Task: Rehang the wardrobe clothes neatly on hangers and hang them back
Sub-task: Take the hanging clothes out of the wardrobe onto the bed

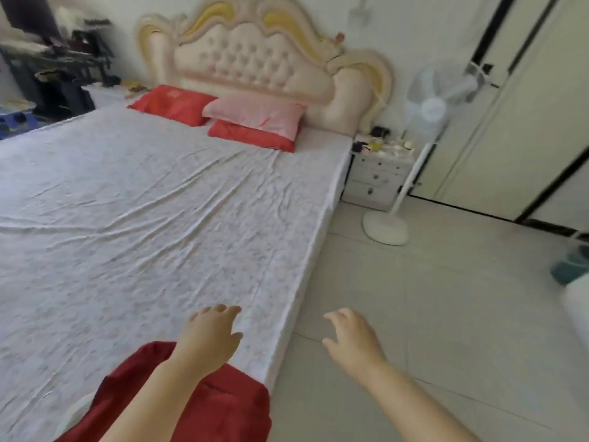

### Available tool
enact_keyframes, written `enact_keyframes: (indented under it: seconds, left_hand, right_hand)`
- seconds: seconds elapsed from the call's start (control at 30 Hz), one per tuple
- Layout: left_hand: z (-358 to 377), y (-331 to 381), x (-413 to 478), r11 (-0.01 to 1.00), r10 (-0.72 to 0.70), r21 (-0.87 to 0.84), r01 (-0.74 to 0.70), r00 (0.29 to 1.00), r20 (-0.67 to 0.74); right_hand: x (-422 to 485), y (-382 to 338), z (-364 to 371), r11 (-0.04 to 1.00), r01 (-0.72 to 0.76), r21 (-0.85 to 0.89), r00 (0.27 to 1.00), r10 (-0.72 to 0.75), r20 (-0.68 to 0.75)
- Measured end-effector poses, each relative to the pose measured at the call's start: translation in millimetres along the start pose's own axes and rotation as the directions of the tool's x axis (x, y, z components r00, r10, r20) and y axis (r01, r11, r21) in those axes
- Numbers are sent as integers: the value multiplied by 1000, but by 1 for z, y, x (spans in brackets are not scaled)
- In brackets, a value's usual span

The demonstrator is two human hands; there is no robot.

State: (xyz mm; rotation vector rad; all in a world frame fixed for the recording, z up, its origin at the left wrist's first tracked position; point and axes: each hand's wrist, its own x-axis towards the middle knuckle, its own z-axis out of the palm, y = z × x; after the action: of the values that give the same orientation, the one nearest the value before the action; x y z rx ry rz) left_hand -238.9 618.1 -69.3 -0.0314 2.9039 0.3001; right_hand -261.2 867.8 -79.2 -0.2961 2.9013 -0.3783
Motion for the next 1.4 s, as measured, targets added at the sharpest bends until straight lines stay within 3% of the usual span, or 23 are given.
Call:
enact_keyframes:
  seconds: [0.2,0.37,0.57,0.77,1.07,1.27,1.4]
  left_hand:
    - [7,178,10,897,412,134,-420,907,84]
    - [38,344,-27,715,671,140,-685,729,139]
    - [94,538,-109,473,842,143,-869,494,219]
    - [141,700,-205,227,934,126,-966,252,254]
    - [181,884,-301,-160,961,64,-985,-140,237]
    - [188,1012,-335,-328,933,31,-944,-319,167]
    - [180,1092,-360,-406,907,35,-913,-397,141]
  right_hand:
    - [-128,137,-34,919,-387,73,910,393,-129]
    - [-263,241,-50,771,-609,185,744,636,-206]
    - [-429,351,-63,561,-775,291,515,828,-223]
    - [-566,436,-75,359,-865,350,285,927,-245]
    - [-675,539,-103,132,-912,389,33,967,-252]
    - [-718,610,-146,-5,-904,429,-148,942,-300]
    - [-748,651,-181,-45,-902,430,-210,915,-344]
